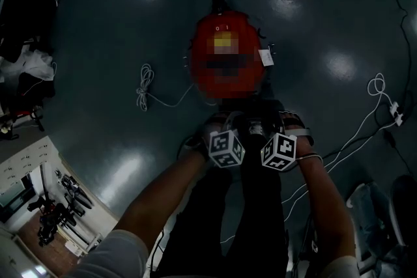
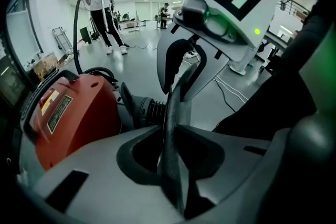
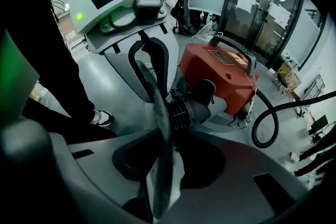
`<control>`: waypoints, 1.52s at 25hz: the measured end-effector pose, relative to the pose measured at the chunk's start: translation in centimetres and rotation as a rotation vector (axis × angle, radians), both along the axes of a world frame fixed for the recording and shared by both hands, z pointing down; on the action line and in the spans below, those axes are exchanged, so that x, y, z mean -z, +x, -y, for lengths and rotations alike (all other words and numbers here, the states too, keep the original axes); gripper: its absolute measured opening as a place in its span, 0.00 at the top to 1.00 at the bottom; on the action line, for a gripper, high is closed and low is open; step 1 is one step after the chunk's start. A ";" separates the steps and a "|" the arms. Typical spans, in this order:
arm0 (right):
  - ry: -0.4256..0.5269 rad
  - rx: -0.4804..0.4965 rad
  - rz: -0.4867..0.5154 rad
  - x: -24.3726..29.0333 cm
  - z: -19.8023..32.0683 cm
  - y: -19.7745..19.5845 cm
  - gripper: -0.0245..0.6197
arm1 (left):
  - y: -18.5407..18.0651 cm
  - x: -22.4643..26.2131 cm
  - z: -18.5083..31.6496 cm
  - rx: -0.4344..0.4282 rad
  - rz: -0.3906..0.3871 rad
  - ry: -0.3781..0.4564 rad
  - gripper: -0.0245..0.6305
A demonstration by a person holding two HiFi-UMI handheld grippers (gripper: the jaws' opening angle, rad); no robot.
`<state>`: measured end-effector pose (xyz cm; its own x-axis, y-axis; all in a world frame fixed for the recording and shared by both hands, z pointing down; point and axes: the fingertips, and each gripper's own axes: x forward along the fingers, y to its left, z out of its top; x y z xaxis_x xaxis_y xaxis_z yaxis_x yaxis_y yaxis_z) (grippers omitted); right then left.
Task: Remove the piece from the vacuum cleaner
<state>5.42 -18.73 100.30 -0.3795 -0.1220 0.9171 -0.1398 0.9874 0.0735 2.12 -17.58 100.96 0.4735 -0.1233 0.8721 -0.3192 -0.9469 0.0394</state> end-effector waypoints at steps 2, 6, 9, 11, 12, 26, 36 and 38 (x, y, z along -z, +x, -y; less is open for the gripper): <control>0.011 0.006 -0.005 0.0 0.2 0.0 0.81 | 0.0 0.0 0.2 -0.002 -0.001 0.002 0.87; 0.002 0.043 -0.015 0.1 -0.4 0.2 0.86 | 0.2 0.0 -0.4 -0.023 -0.005 -0.019 0.90; -0.014 0.063 -0.024 0.1 -1.1 0.4 0.88 | 0.4 0.1 -1.1 -0.042 -0.011 -0.043 0.90; -0.035 0.086 -0.030 0.2 -2.1 0.5 0.88 | 0.6 0.1 -2.0 -0.061 -0.016 -0.073 0.91; -0.047 0.099 -0.035 0.2 -2.7 0.6 0.88 | 0.6 0.1 -2.6 -0.073 -0.018 -0.091 0.91; -0.071 -0.011 0.044 14.4 -6.8 0.4 0.88 | 0.6 14.2 -6.6 -0.138 -0.066 -0.093 0.91; -0.062 -0.085 0.129 35.0 -11.2 -1.6 0.88 | -1.3 34.1 -10.7 -0.249 -0.078 -0.065 0.91; -0.068 -0.082 0.137 37.8 -12.3 -1.5 0.88 | -1.3 36.9 -11.8 -0.256 -0.077 -0.070 0.91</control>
<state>3.87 -6.47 62.48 -0.4925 -0.0968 0.8649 -0.2237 0.9745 -0.0184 0.83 -5.79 64.08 0.5467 0.0683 0.8346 -0.0636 -0.9904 0.1228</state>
